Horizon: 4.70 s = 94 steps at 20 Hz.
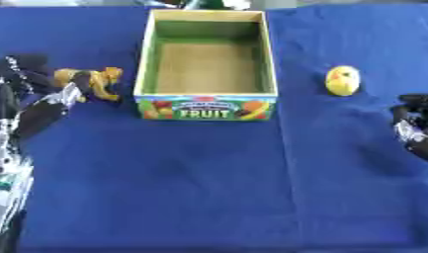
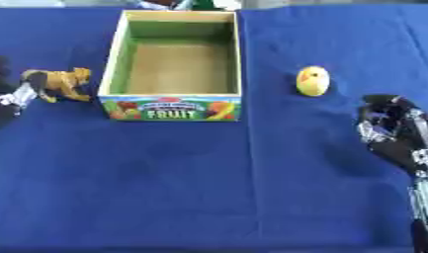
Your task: Pick up objects on the table and place them in the box.
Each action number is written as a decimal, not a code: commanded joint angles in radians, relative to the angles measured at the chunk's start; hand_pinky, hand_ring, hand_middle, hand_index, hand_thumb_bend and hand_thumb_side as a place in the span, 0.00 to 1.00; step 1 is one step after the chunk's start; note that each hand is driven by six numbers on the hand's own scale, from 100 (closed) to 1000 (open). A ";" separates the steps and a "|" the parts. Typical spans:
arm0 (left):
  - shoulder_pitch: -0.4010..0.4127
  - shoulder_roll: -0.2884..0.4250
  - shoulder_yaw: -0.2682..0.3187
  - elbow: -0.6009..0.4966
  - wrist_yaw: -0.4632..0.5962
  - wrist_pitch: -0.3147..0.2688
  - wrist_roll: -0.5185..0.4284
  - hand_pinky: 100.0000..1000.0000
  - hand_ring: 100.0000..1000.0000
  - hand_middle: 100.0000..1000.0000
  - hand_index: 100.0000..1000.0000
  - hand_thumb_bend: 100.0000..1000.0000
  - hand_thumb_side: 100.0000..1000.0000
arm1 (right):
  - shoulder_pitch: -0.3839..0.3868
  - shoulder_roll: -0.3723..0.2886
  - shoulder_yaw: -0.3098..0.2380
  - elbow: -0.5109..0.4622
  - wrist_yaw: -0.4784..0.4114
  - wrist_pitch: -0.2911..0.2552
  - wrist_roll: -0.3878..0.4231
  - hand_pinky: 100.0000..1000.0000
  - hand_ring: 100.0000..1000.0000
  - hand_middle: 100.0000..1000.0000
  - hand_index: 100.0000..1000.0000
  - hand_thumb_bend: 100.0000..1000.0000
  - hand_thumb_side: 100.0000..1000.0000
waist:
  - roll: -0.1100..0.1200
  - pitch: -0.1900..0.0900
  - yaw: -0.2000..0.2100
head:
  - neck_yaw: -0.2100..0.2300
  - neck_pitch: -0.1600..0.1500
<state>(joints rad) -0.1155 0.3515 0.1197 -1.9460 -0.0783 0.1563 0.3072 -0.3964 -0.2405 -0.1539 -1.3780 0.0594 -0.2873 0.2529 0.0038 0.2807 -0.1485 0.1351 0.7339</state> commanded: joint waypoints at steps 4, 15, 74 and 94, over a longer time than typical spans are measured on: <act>-0.007 0.016 0.002 -0.017 0.001 -0.002 0.000 0.43 0.40 0.42 0.59 0.67 0.15 | -0.015 -0.016 -0.007 -0.021 0.019 -0.005 0.000 0.50 0.65 0.45 0.74 0.20 0.08 | 0.000 -0.016 0.001 | 0.002 -0.008; -0.006 0.040 0.004 -0.021 -0.004 0.000 -0.001 0.43 0.40 0.43 0.59 0.68 0.15 | -0.014 -0.015 -0.006 -0.021 0.025 -0.001 -0.007 0.50 0.66 0.45 0.74 0.17 0.11 | 0.002 -0.014 -0.001 | 0.003 -0.009; -0.458 0.493 -0.268 0.687 -0.599 -0.242 -0.557 0.60 0.47 0.41 0.54 0.59 0.17 | -0.012 -0.016 0.012 -0.013 0.026 0.003 -0.002 0.50 0.66 0.45 0.74 0.06 0.19 | 0.020 -0.024 -0.050 | 0.010 -0.022; -0.531 0.537 -0.216 0.420 -0.568 -0.114 -0.464 0.36 0.09 0.00 0.16 0.30 0.13 | -0.005 -0.019 0.009 -0.010 0.030 0.006 -0.007 0.50 0.66 0.45 0.74 0.03 0.19 | 0.021 -0.032 -0.043 | 0.006 -0.020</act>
<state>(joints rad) -0.6254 0.8444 -0.1078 -1.4827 -0.6563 0.0383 -0.1484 -0.3950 -0.2415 -0.1412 -1.3762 0.0868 -0.2808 0.2459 0.0232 0.2703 -0.1910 0.1393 0.7196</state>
